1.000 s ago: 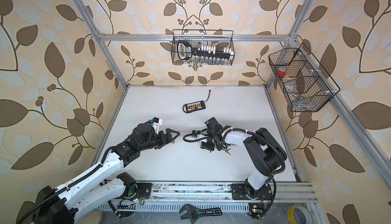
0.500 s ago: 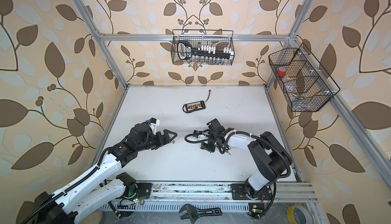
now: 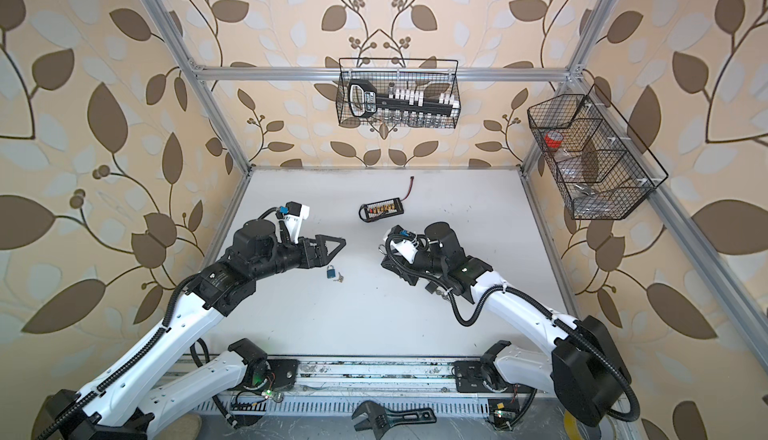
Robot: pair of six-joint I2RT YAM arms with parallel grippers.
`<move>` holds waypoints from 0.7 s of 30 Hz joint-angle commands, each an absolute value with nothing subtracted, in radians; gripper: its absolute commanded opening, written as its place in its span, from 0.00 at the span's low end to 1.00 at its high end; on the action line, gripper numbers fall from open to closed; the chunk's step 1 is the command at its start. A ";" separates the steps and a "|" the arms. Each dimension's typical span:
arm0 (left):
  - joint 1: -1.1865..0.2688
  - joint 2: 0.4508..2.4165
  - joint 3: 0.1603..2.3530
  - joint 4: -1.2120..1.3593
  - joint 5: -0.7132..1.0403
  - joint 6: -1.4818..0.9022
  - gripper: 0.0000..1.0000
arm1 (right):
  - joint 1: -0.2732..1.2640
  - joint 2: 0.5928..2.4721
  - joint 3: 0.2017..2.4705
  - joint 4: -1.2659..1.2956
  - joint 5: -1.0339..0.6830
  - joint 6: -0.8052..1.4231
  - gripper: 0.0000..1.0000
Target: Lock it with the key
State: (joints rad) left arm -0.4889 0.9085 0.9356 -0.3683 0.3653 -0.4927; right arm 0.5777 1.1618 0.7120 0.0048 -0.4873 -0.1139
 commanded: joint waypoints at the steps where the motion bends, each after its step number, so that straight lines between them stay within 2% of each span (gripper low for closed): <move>1: -0.475 0.979 1.040 -0.388 0.447 -0.333 0.99 | 0.576 1.093 0.676 0.066 -0.479 0.041 0.00; 7: -0.476 1.112 1.188 -0.360 0.578 -0.220 0.99 | 0.542 0.993 0.646 0.093 -0.499 0.122 0.00; 12: -0.476 1.187 1.253 -0.310 0.688 -0.164 0.95 | 0.453 0.988 0.681 0.065 -0.747 0.150 0.00; 17: -0.486 1.261 1.298 -0.280 0.946 -0.120 0.92 | 0.448 1.042 0.740 0.020 -0.941 0.125 0.00; 21: -0.502 1.306 1.307 -0.338 1.060 -0.077 0.89 | 0.452 1.060 0.772 0.006 -1.017 0.107 0.00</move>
State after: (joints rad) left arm -0.4885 1.2903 1.2705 -0.3275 0.8871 -0.1471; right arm 0.4496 1.0618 0.7265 0.0093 -0.8803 0.1223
